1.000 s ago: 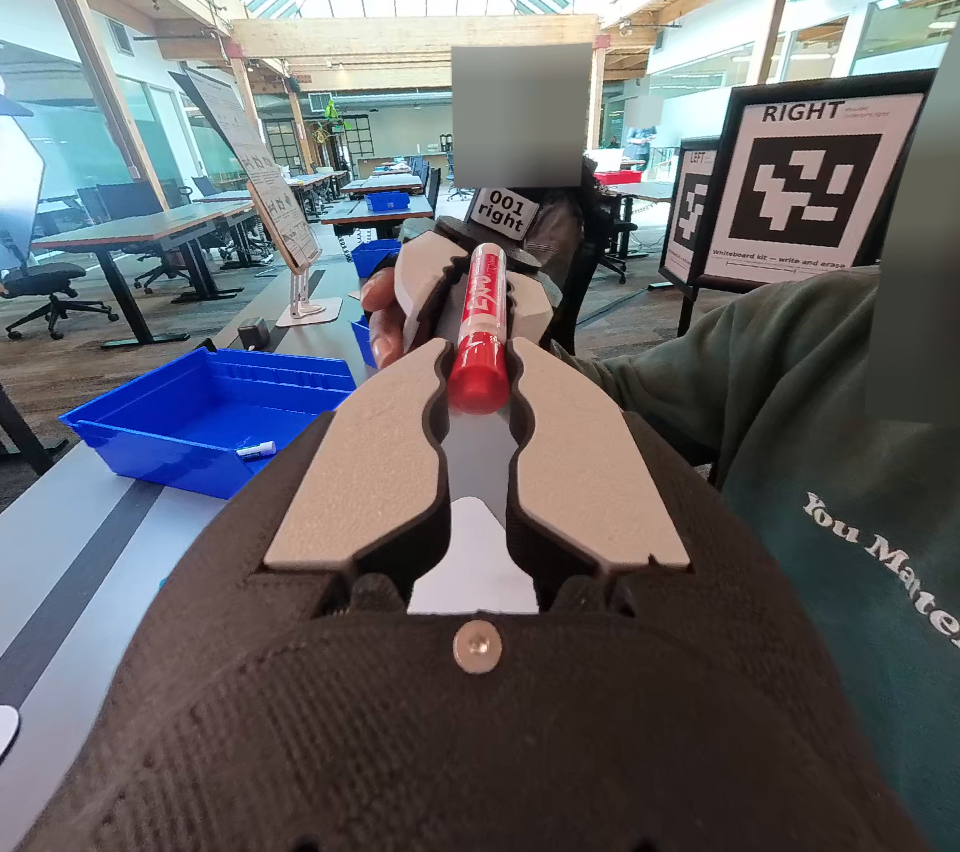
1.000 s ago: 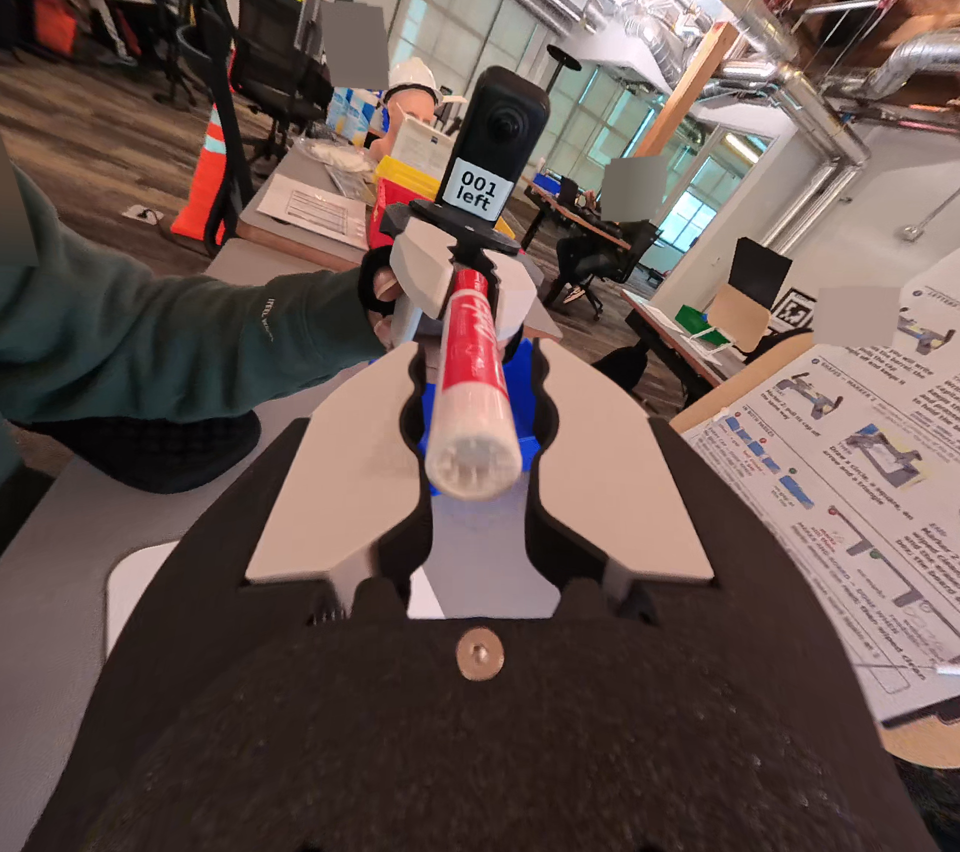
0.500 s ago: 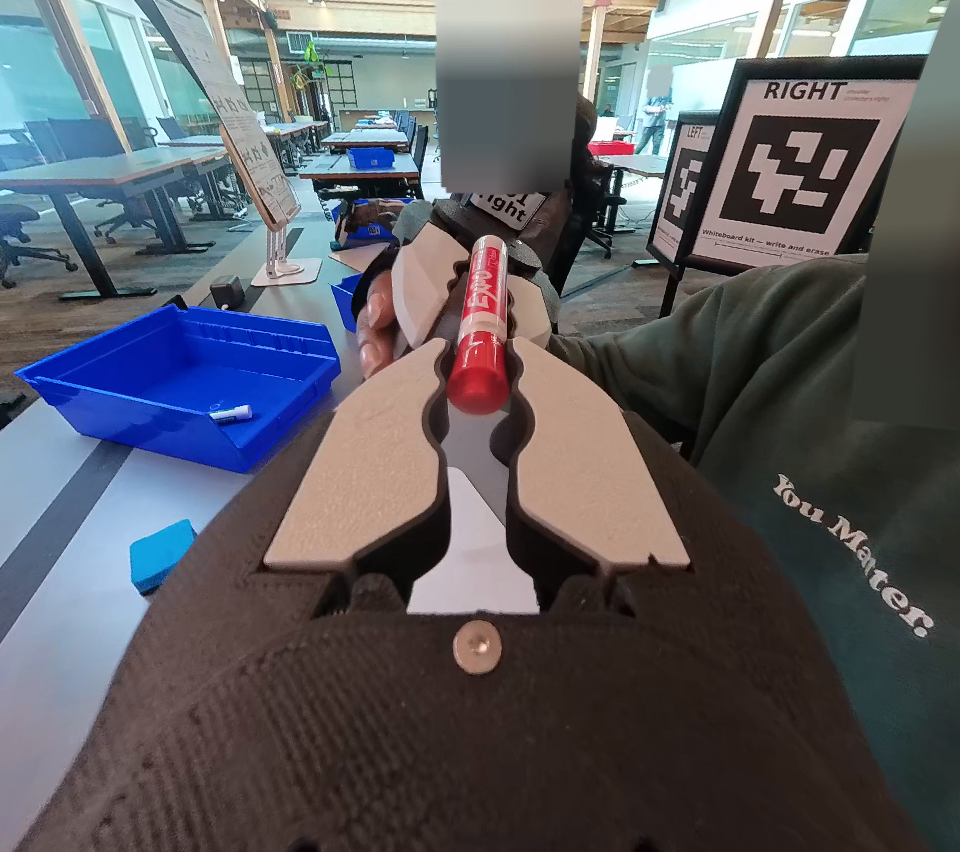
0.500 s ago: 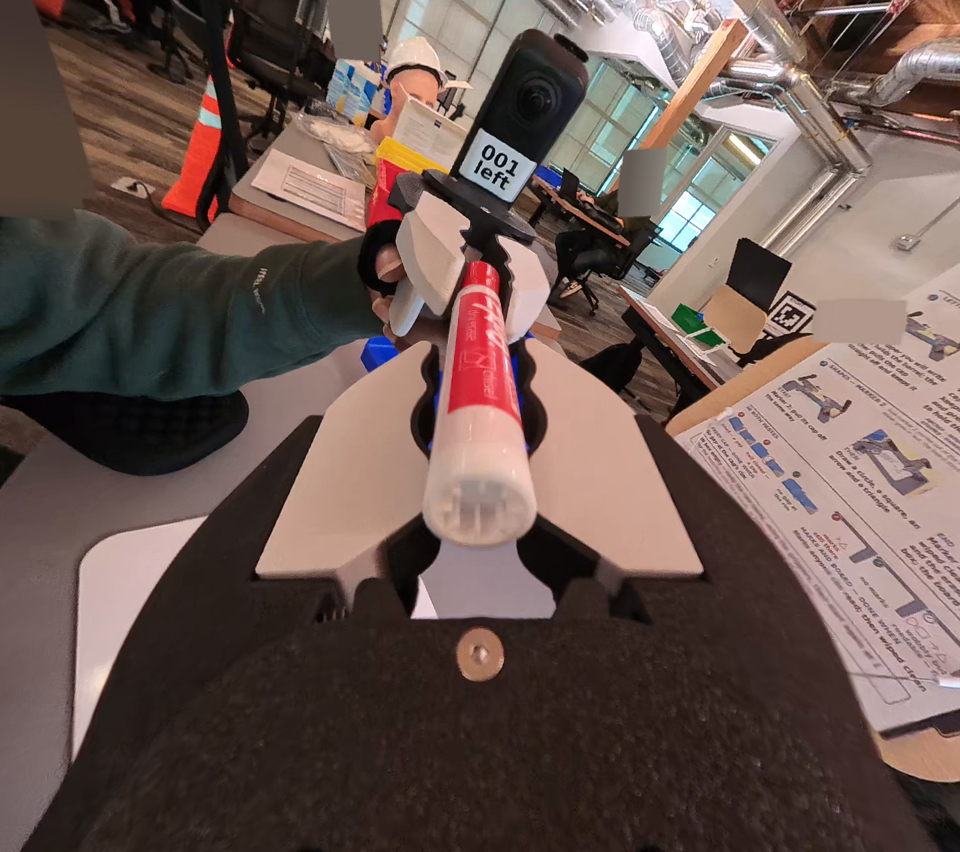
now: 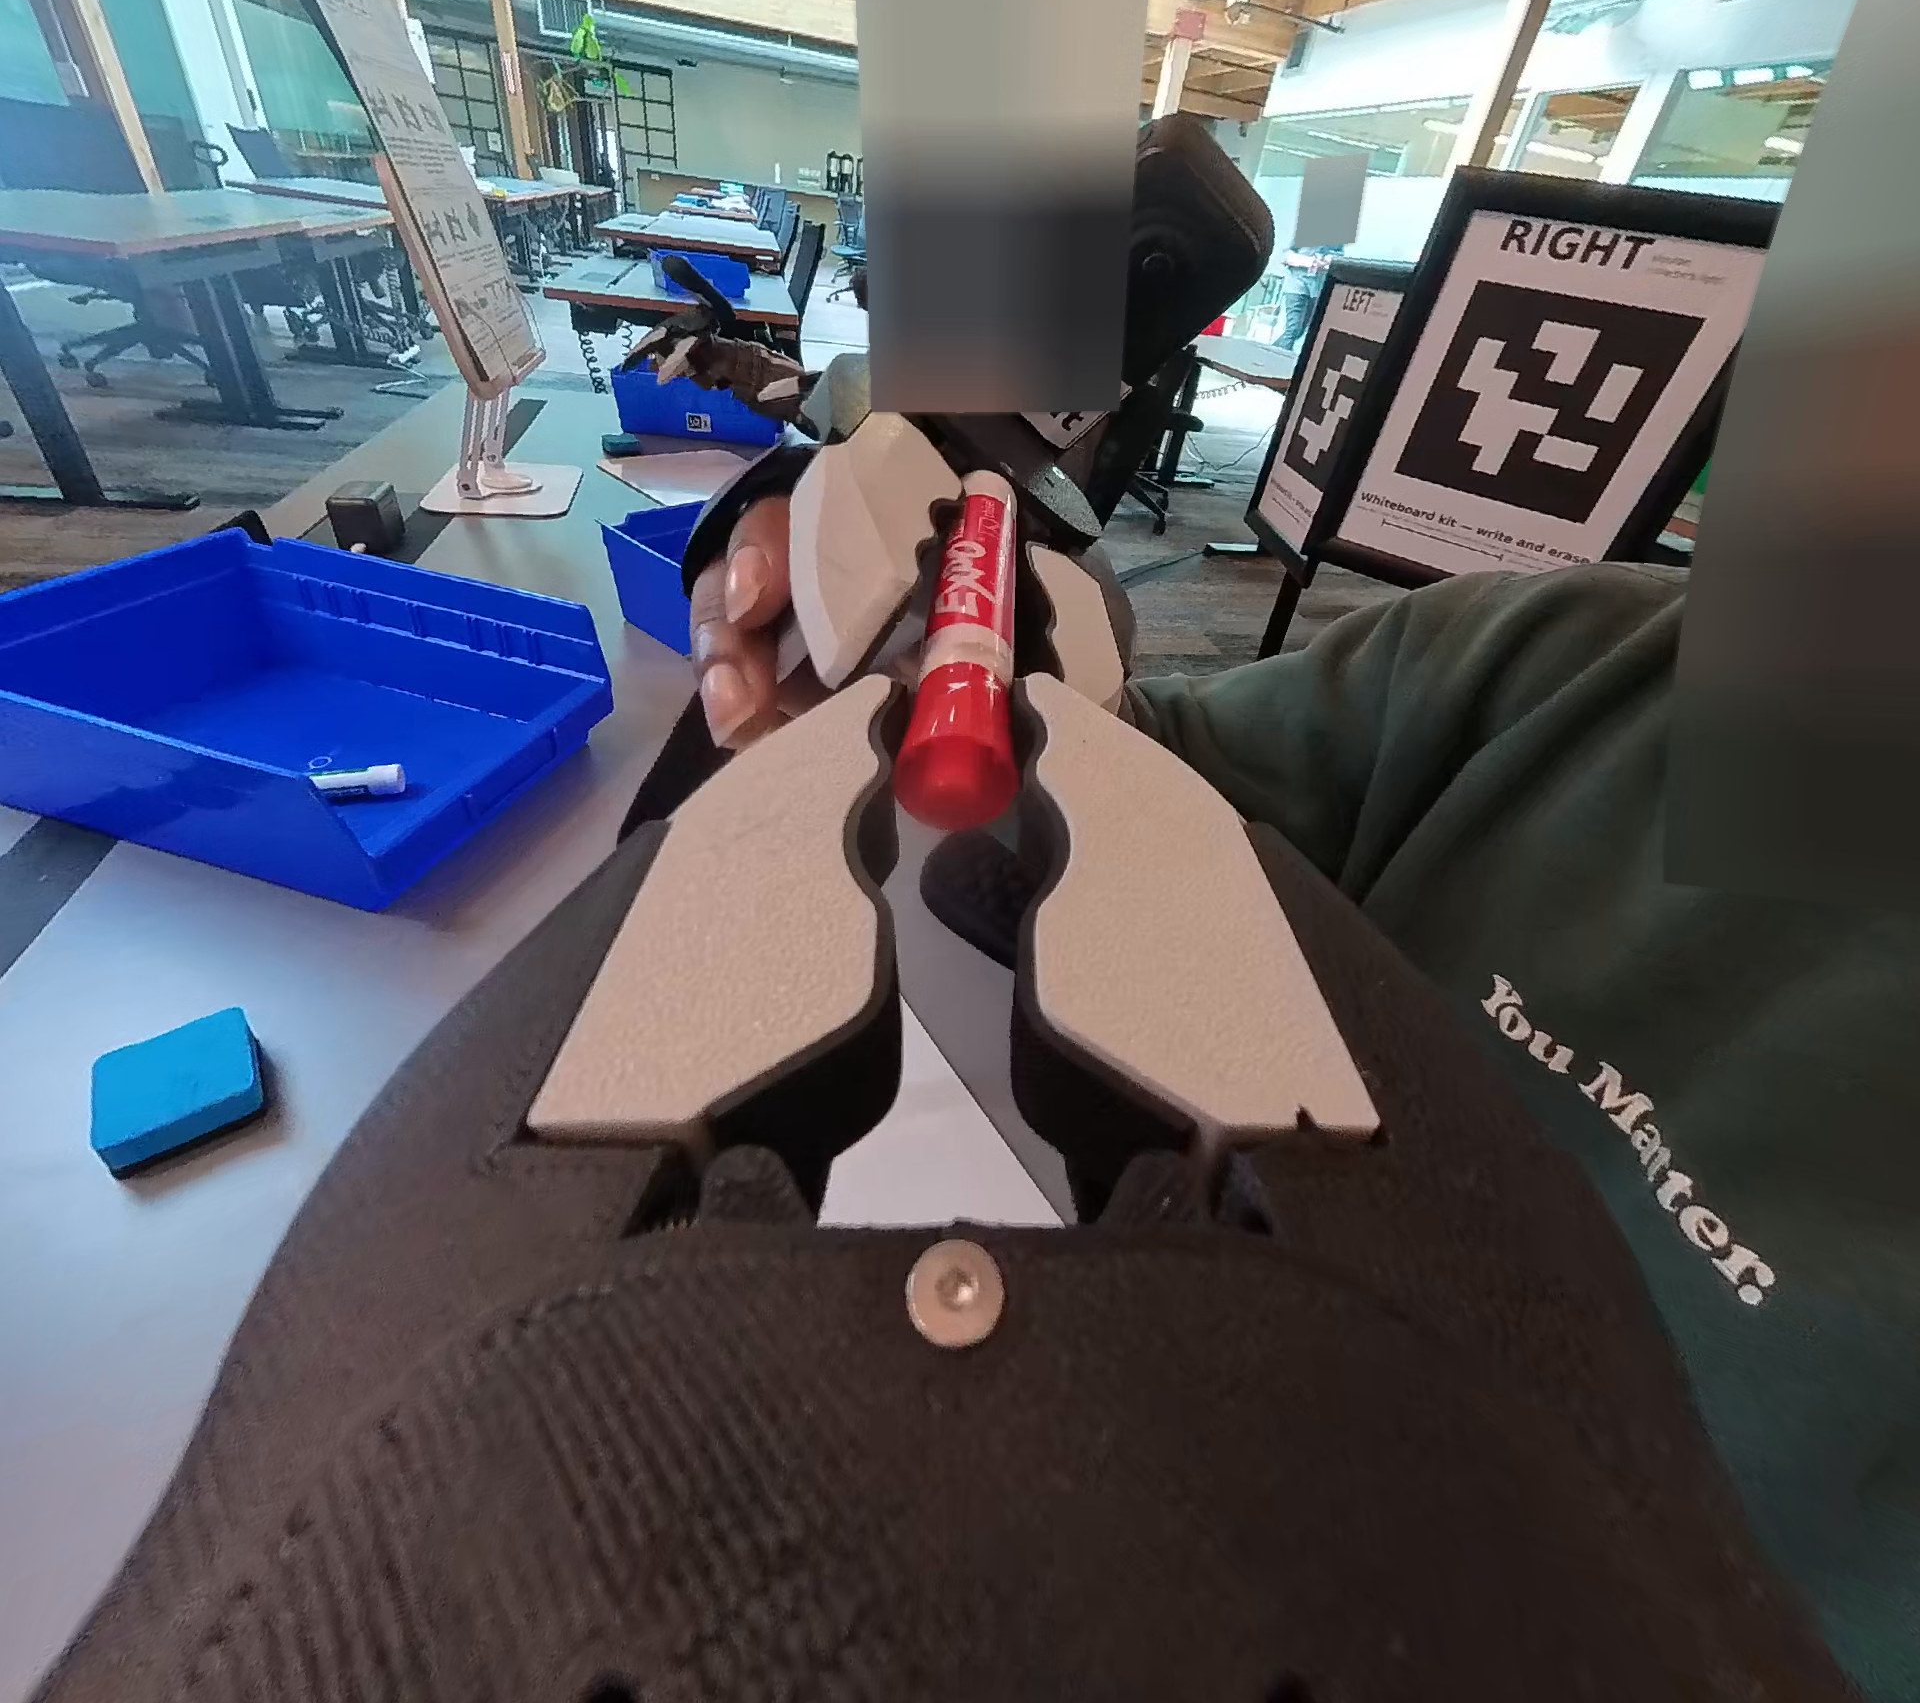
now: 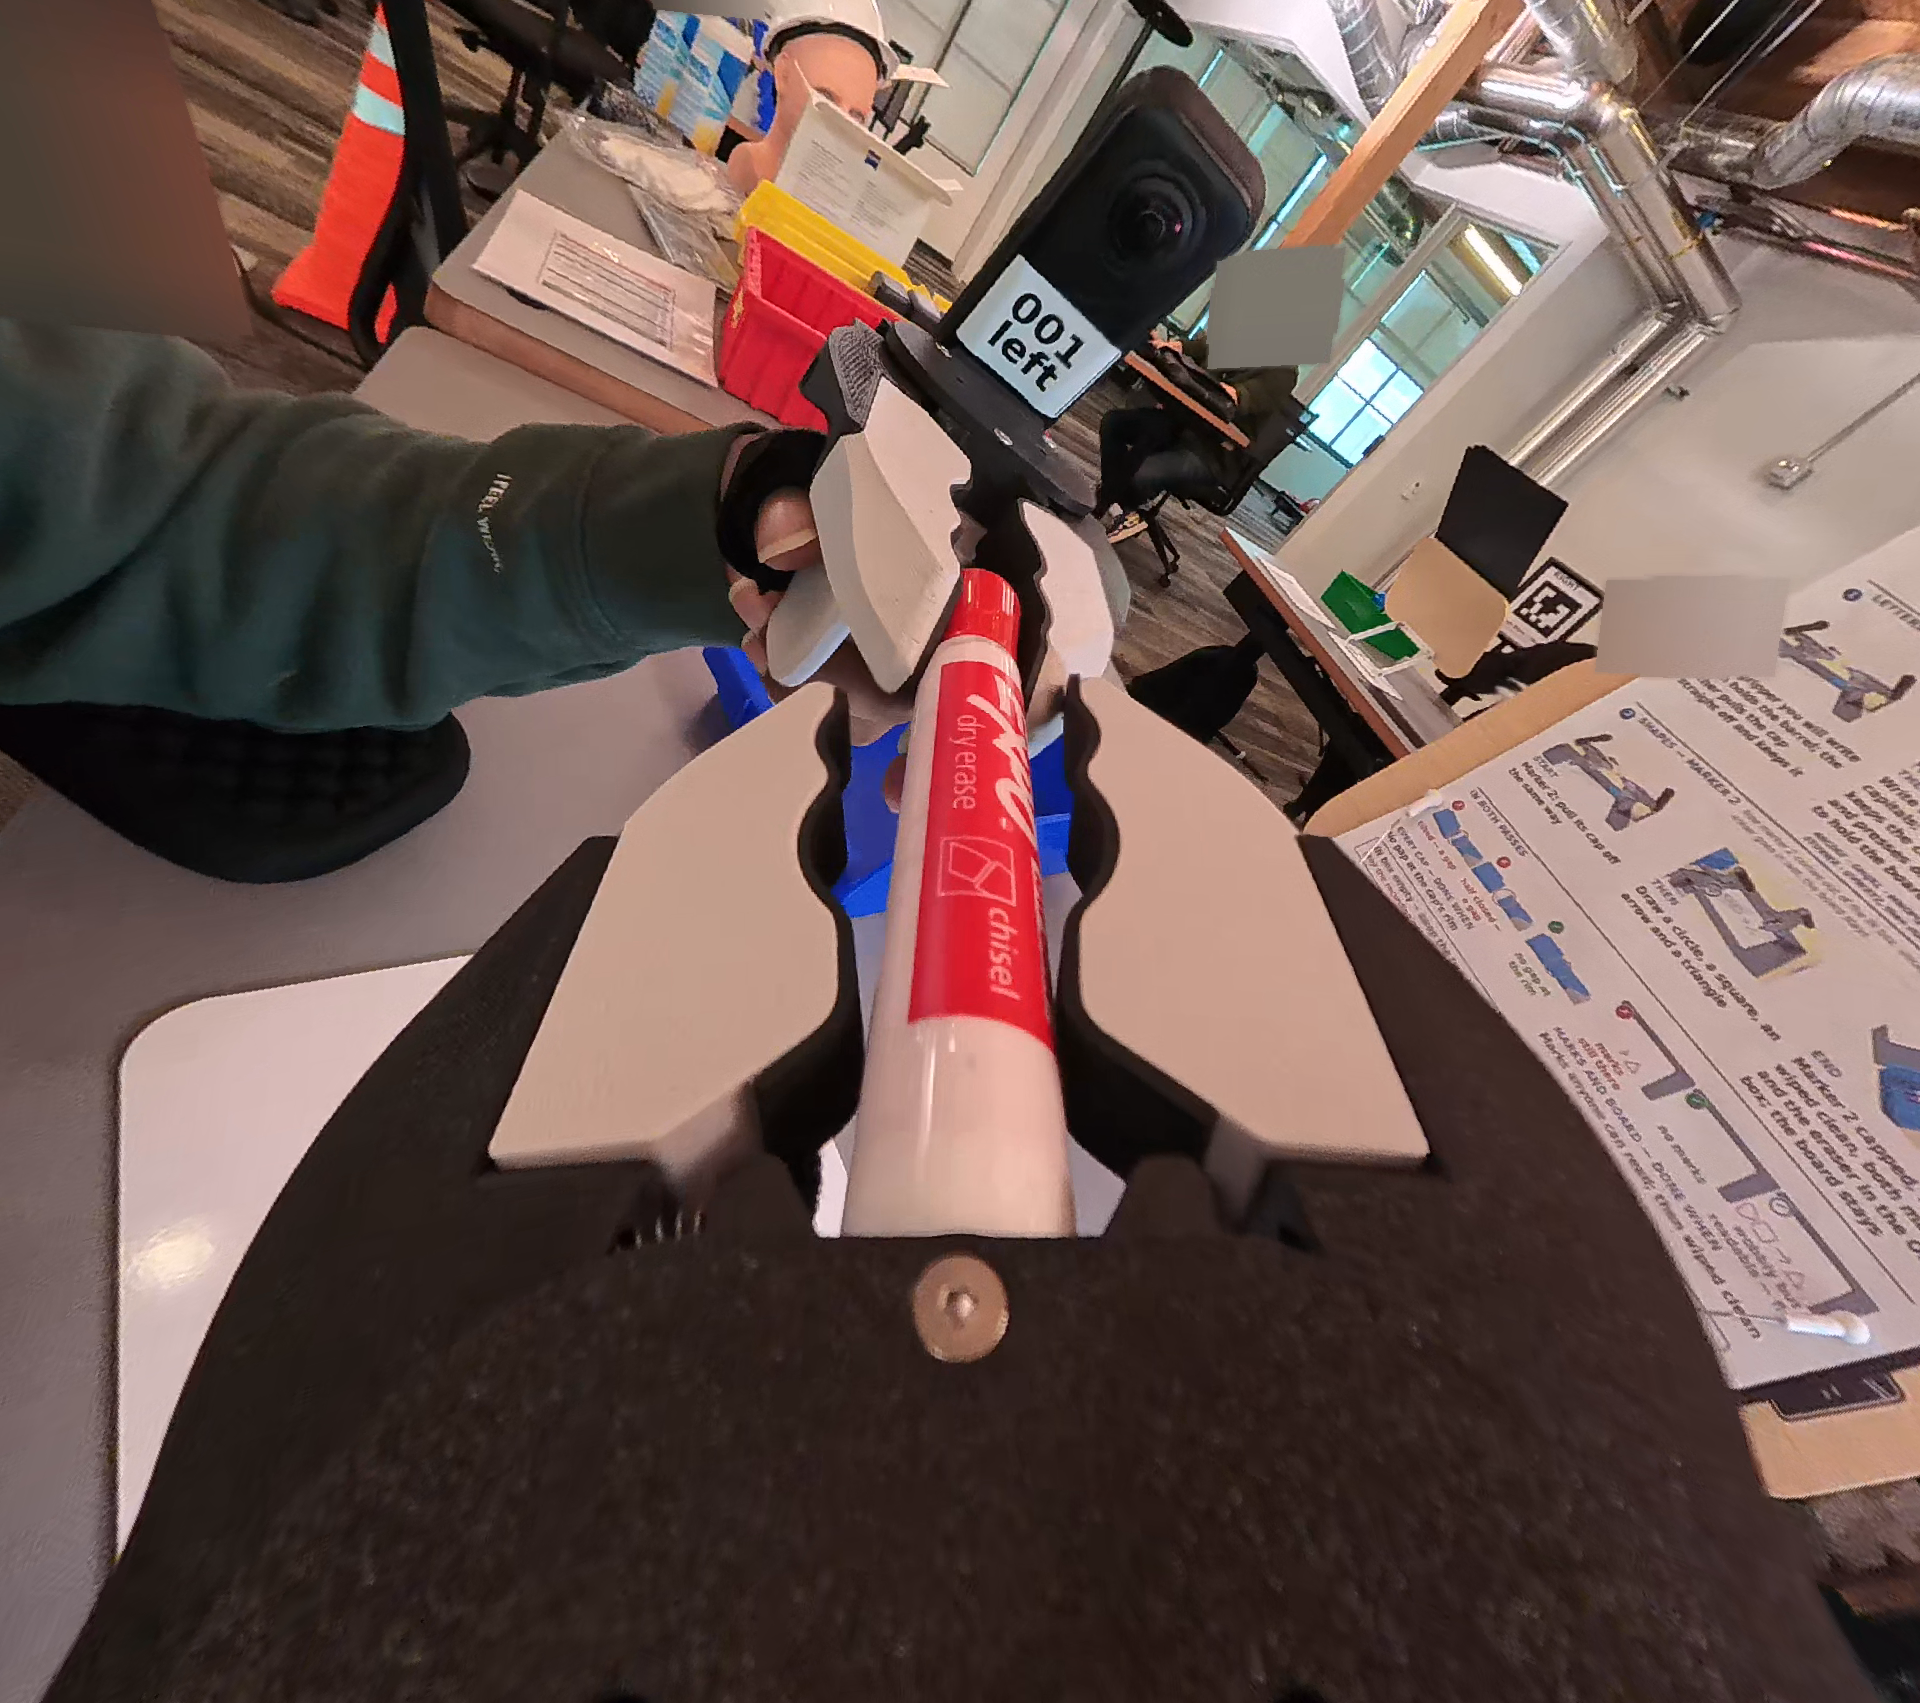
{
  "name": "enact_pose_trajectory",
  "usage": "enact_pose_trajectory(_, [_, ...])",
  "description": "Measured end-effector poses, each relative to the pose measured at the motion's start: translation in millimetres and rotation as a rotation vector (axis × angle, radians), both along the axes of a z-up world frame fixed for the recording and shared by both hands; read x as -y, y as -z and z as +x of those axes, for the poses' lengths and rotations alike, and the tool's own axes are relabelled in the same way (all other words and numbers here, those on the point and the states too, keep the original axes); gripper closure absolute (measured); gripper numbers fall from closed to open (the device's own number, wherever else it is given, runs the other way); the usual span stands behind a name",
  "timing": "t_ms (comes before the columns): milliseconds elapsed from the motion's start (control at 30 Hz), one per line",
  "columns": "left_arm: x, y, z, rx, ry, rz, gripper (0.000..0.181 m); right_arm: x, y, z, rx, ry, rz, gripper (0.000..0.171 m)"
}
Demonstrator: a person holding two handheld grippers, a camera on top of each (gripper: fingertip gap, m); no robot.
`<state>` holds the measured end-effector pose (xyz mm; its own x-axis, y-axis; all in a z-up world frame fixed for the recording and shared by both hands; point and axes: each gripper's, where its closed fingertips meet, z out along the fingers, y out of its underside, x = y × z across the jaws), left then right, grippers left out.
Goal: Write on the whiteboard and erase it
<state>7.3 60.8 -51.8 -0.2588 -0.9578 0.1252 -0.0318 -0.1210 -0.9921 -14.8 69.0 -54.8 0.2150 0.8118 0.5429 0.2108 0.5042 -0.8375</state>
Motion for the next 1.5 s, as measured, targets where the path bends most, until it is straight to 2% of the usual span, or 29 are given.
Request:
enact_pose_trajectory(367, [-3.8, 13.9, 0.6, -0.071, 0.032, -0.11, 0.162, -2.2, 7.4, -1.9, 0.002, -0.024, -0.019, 0.136])
enact_pose_trajectory(800, [-7.4, 14.6, -0.9, -0.078, 0.041, -0.192, 0.163, -7.0, 9.1, -6.3, -0.049, -0.04, -0.082, 0.137])
enact_pose_trajectory(1067, [2.9, 7.7, -5.2, -0.04, 0.077, -0.106, 0.163, 1.1, 2.4, -9.7, -0.05, -0.037, -0.025, 0.138])
enact_pose_trajectory(1267, [9.4, 6.8, -10.3, -0.024, 0.148, -0.109, 0.16, 8.3, 2.0, -12.2, -0.046, -0.068, -0.019, 0.138])
enact_pose_trajectory(1300, [10.2, 6.1, -11.9, -0.019, 0.16, -0.108, 0.158, 8.6, 1.8, -12.1, -0.047, -0.069, -0.015, 0.138])
enact_pose_trajectory(1333, [12.0, 4.3, -15.3, -0.012, 0.181, -0.11, 0.145, 9.5, 0.8, -11.7, -0.052, -0.074, -0.015, 0.138])
enact_pose_trajectory(1367, [11.8, 2.2, -19.8, -0.007, 0.188, -0.11, 0.143, 10.2, -1.7, -9.8, -0.062, -0.078, -0.019, 0.138])
enact_pose_trajectory(1500, [7.6, -1.3, -22.0, 0.003, 0.147, -0.093, 0.15, 10.1, -2.9, -5.1, -0.035, -0.053, 0.021, 0.138])
